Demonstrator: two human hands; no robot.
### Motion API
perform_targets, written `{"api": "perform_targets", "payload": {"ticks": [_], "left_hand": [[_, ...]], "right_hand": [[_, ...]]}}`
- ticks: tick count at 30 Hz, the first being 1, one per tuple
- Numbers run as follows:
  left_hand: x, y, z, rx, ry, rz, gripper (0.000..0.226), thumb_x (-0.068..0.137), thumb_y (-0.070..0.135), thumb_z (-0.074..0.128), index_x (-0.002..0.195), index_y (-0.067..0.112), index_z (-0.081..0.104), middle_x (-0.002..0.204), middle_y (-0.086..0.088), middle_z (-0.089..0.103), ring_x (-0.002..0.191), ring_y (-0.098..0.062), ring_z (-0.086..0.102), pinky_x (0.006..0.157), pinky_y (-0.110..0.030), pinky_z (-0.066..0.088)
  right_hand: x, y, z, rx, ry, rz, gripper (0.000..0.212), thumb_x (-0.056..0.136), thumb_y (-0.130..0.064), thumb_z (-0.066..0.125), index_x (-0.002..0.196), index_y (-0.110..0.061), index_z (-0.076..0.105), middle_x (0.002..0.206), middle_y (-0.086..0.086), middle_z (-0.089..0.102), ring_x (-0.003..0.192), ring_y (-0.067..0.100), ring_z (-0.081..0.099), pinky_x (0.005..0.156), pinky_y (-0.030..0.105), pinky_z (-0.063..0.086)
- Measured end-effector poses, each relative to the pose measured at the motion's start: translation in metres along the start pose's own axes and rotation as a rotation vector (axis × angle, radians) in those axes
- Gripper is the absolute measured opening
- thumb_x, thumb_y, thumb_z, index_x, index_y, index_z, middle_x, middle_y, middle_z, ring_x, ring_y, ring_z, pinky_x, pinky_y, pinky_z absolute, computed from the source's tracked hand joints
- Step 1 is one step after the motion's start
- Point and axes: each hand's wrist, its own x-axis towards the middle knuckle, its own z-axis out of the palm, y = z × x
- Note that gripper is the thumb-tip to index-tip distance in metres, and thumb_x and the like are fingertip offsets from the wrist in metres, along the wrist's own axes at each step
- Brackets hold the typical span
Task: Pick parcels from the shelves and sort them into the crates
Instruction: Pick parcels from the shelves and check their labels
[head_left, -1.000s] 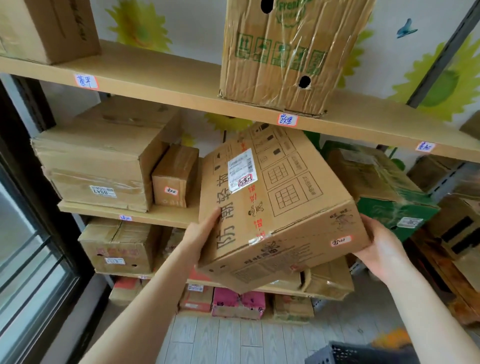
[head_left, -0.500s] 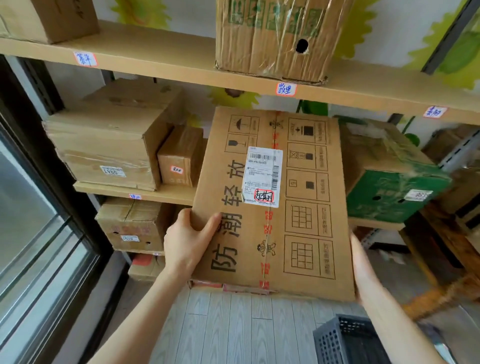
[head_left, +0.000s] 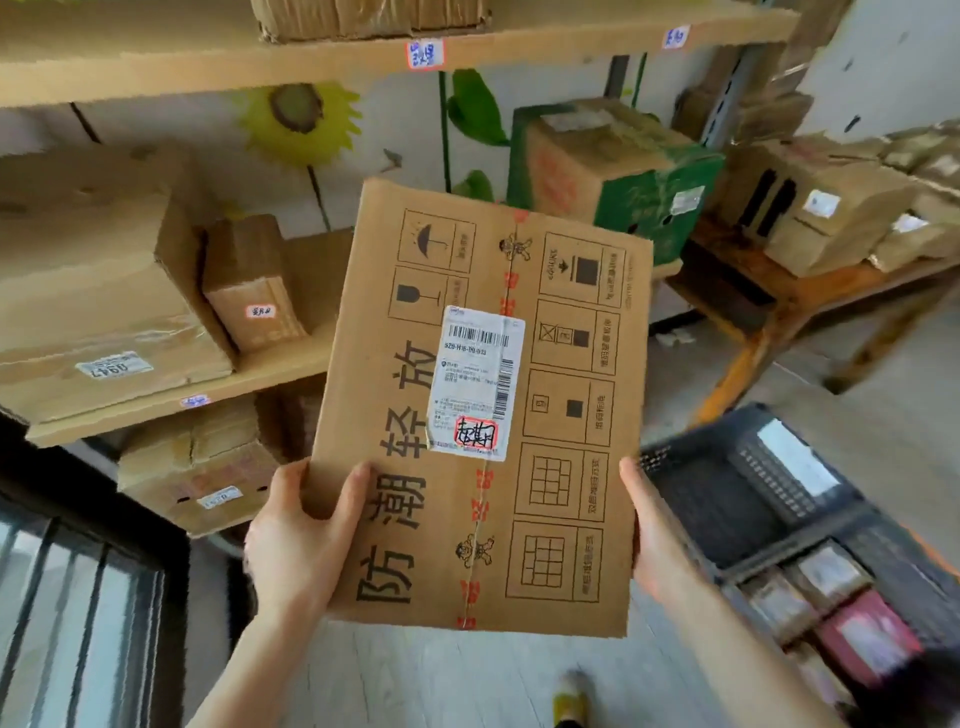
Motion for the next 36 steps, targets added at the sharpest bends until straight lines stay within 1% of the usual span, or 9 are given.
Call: {"api": "perform_targets", "payload": {"ticks": [3,8,11,15,17,21,25,29,36], "left_hand": [[-0.006,0.009,0.024,0.011,-0.172,0.076,0.054,0.079,0.045,0.066,0.115,0.007,0.054,0.089,-0.001,0.056,0.081,-0.025,0.056,0.074,-0.033,0.046],[-0.014,0.051,0.106,0.104,-0.406,0.26,0.053,0.079,0.056,0.06,0.099,0.007,0.054,0.073,-0.003,0.055,0.077,-0.036,0.062,0.065,-0.035,0.044],[-0.022,0.089,0.174,0.152,-0.538,0.384,0.049,0.084,0.049,0.056,0.109,0.006,0.054,0.081,-0.009,0.061,0.085,-0.036,0.063,0.068,-0.034,0.044],[-0.032,0.142,0.289,0.274,-0.69,0.553,0.055,0.088,0.053,0.047,0.119,0.008,0.05,0.099,-0.016,0.067,0.094,-0.036,0.063,0.075,-0.035,0.045],[-0.034,0.167,0.355,0.351,-0.77,0.593,0.055,0.089,0.054,0.044,0.119,0.008,0.049,0.098,-0.014,0.066,0.093,-0.034,0.062,0.072,-0.032,0.042],[-0.025,0.196,0.483,0.378,-0.93,0.525,0.048,0.089,0.055,0.044,0.11,0.013,0.053,0.088,-0.002,0.06,0.082,-0.023,0.06,0.07,-0.03,0.045],[-0.015,0.196,0.616,0.463,-1.036,0.451,0.056,0.088,0.056,0.044,0.119,0.01,0.052,0.114,-0.014,0.062,0.104,-0.034,0.059,0.086,-0.04,0.049],[-0.015,0.17,0.73,0.501,-1.085,0.391,0.06,0.089,0.053,0.047,0.125,0.005,0.051,0.125,-0.019,0.059,0.113,-0.036,0.055,0.091,-0.039,0.044],[-0.022,0.111,0.869,0.517,-1.082,0.362,0.049,0.087,0.05,0.052,0.107,0.006,0.063,0.102,-0.014,0.066,0.085,-0.03,0.058,0.074,-0.033,0.045]], "right_hand": [[-0.026,0.025,-0.028,0.111,0.148,0.0,0.036,0.084,-0.046,0.05,0.112,-0.026,0.061,0.106,0.0,0.071,0.099,0.016,0.064,0.069,0.034,0.048],[-0.046,0.035,-0.099,0.227,0.362,-0.006,0.037,0.087,-0.046,0.048,0.106,-0.02,0.066,0.099,0.001,0.074,0.089,0.015,0.071,0.075,0.036,0.051],[-0.041,0.035,-0.149,0.306,0.518,-0.006,0.046,0.076,-0.051,0.054,0.105,-0.018,0.068,0.103,0.006,0.073,0.092,0.02,0.07,0.082,0.039,0.052],[-0.006,0.034,-0.226,0.342,0.661,0.041,0.041,0.084,-0.048,0.053,0.107,-0.016,0.066,0.096,0.006,0.075,0.086,0.023,0.072,0.074,0.037,0.056],[0.024,0.028,-0.266,0.34,0.705,0.073,0.05,0.08,-0.052,0.056,0.113,-0.015,0.064,0.1,0.009,0.074,0.092,0.027,0.07,0.083,0.043,0.055],[0.091,0.018,-0.341,0.299,0.754,0.114,0.045,0.087,-0.049,0.051,0.115,-0.016,0.062,0.099,0.006,0.074,0.089,0.024,0.071,0.077,0.038,0.057],[0.175,0.022,-0.414,0.238,0.79,0.203,0.046,0.091,-0.05,0.044,0.112,-0.013,0.062,0.099,0.009,0.073,0.089,0.024,0.07,0.072,0.036,0.056],[0.259,0.05,-0.475,0.242,0.846,0.306,0.047,0.09,-0.053,0.045,0.106,-0.013,0.062,0.098,0.012,0.071,0.09,0.03,0.068,0.086,0.048,0.054],[0.363,0.11,-0.541,0.153,0.98,0.309,0.047,0.088,-0.048,0.051,0.108,-0.007,0.063,0.098,0.01,0.071,0.088,0.026,0.067,0.085,0.042,0.054]]}}
